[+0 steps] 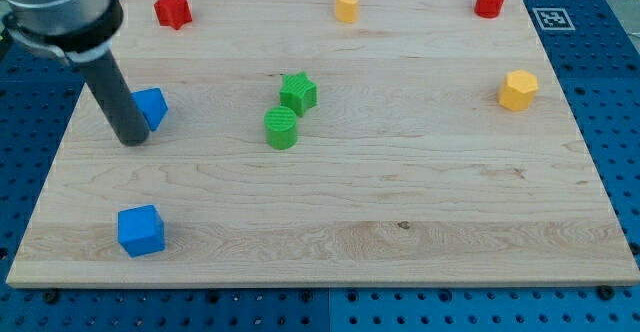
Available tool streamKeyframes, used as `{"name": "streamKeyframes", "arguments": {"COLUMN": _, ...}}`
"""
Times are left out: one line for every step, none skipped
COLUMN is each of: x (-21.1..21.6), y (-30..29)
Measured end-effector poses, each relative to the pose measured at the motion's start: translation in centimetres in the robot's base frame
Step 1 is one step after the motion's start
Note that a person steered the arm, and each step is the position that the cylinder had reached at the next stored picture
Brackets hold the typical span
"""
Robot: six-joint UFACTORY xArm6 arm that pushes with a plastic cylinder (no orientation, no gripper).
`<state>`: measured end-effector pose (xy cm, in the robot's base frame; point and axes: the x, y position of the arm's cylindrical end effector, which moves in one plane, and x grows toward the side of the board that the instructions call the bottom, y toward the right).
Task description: Move the hexagon to the right side of the green blocks
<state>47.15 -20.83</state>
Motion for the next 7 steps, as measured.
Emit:
{"name": "streamKeyframes", "arguments": {"x": 0.4, "y": 0.3}}
{"name": "streamKeyframes", "arguments": {"x": -1.9, "y": 0.3}}
{"name": "streamKeyframes", "arguments": {"x": -2.2, "y": 0.3}}
{"name": "streamKeyframes", "arguments": {"x": -2.2, "y": 0.3}}
{"name": "streamKeyframes", "arguments": {"x": -1.4, "y": 1.3}}
{"name": "streamKeyframes", "arguments": {"x": -0.4, "y": 2.6}}
{"name": "streamKeyframes", "arguments": {"x": 0.9, "y": 4.1}}
